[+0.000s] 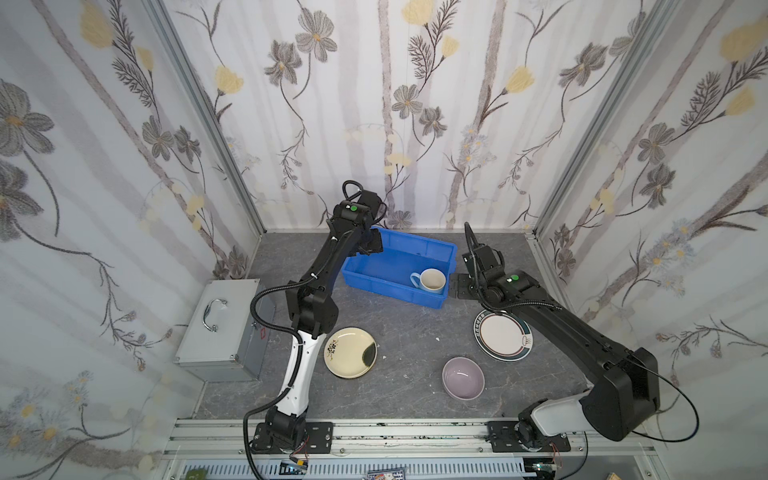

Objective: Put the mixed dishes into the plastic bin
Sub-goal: 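Open the left gripper to release the mug and raise it from the bin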

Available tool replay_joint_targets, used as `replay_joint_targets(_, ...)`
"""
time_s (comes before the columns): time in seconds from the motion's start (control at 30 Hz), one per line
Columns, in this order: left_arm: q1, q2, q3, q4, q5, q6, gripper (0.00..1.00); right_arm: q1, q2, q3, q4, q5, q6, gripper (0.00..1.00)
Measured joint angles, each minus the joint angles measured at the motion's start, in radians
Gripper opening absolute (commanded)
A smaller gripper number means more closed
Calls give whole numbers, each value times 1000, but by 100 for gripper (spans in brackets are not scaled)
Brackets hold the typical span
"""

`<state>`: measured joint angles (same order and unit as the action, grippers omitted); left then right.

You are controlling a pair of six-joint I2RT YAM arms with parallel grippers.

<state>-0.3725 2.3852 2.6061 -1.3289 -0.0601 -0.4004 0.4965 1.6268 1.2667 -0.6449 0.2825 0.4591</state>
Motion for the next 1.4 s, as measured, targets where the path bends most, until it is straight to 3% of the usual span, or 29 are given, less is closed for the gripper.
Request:
replay_joint_targets(0.27, 103, 24, -1, 35, 2, 97, 70, -42, 244, 301, -47, -46, -8, 100)
replay_joint_targets(0.6, 126, 74, -44, 61, 64, 175, 68, -78, 455, 531, -114, -103, -3, 99)
replay_joint_targets(0.73, 139, 75, -76, 69, 79, 184, 65, -98, 483, 560, -127, -119, 3, 99)
replay_joint_targets(0.87, 138, 75, -117, 82, 95, 184, 49, -108, 484, 567, -131, -119, 3, 100)
replay_joint_targets(0.97, 135, 69, -163, 94, 109, 190, 44, -107, 480, 557, -141, -122, 2, 99)
replay_joint_targets(1.13, 134, 9, -258, 103, 113, 190, 41, -106, 435, 489, -153, -124, -5, 99)
replay_joint_targets(1.27, 132, -53, -340, 119, 112, 190, 27, -106, 391, 431, -150, -122, -8, 99)
replay_joint_targets(1.4, 124, -107, -436, 145, 94, 190, 23, -106, 356, 373, -143, -125, -19, 98)
